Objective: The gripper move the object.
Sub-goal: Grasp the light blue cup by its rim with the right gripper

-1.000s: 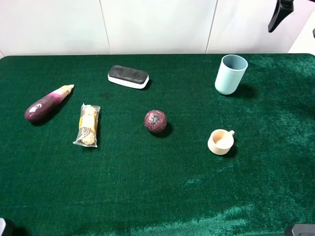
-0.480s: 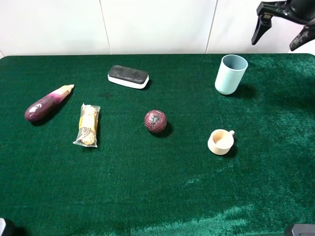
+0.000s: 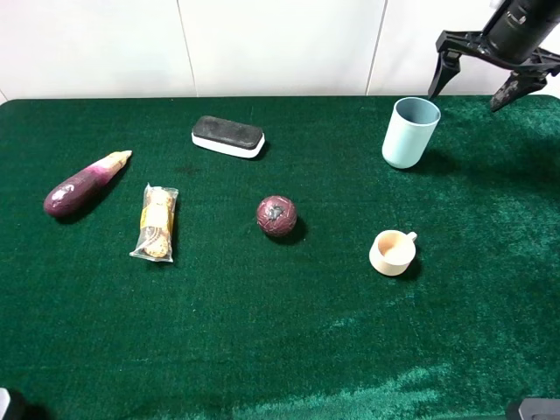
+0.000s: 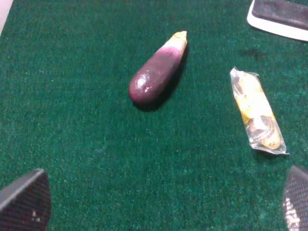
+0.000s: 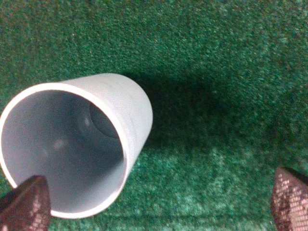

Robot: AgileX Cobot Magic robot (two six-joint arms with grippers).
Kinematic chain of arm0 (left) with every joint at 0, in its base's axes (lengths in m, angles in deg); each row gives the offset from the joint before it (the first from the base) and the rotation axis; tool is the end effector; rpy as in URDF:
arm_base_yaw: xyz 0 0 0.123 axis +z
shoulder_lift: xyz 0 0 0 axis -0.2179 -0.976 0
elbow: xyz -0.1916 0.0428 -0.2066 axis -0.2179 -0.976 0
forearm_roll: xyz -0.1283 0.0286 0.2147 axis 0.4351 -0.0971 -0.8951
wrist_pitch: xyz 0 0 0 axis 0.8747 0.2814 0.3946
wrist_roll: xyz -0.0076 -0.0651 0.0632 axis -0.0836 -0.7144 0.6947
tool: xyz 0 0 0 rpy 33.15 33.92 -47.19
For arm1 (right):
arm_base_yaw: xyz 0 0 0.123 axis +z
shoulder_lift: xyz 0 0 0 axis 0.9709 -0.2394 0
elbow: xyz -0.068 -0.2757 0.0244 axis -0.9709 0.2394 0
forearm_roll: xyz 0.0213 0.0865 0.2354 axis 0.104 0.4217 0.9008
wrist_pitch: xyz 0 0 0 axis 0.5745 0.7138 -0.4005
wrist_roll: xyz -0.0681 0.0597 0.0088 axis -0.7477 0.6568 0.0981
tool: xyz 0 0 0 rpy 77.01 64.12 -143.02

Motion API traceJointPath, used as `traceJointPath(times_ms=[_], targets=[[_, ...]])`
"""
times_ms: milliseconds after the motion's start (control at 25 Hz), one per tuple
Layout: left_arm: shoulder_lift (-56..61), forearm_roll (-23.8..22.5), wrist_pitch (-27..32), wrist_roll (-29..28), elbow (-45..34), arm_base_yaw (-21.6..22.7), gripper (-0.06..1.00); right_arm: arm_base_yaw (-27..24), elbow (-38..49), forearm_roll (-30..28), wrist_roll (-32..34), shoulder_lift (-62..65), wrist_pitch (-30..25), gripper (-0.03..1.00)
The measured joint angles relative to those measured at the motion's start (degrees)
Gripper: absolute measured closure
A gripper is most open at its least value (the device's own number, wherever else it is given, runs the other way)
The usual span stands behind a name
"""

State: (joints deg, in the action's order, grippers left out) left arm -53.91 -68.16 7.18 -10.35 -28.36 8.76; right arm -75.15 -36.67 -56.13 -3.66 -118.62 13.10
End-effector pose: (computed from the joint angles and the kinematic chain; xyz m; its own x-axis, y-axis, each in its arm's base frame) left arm -0.0060 0.0086 0.2782 -0.4487 0.0011 -0.8937 -0.0265 0.9995 0.0146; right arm 0.4221 0.0227 0.2178 -0.9773 0.0429 -0.2076 0.0058 0.9843 0.1761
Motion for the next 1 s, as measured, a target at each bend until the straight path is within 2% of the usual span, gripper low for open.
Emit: traceJointPath(times_ms=[440, 760, 1000], targets=[[0.0, 0.0, 0.0, 0.0, 0.0, 0.0, -0.03, 1.4, 0.0, 0.6, -0.8, -4.9, 2.9, 0.27], [0.0, 0.0, 0.0, 0.0, 0.0, 0.0, -0.03, 1.4, 0.0, -2.4, 0.6, -6.9, 6.1, 0.27], [0.0, 0.0, 0.0, 0.0, 0.0, 0.0, -0.03, 1.4, 0.0, -2.8, 1.0, -8.5, 6.3, 0.29]])
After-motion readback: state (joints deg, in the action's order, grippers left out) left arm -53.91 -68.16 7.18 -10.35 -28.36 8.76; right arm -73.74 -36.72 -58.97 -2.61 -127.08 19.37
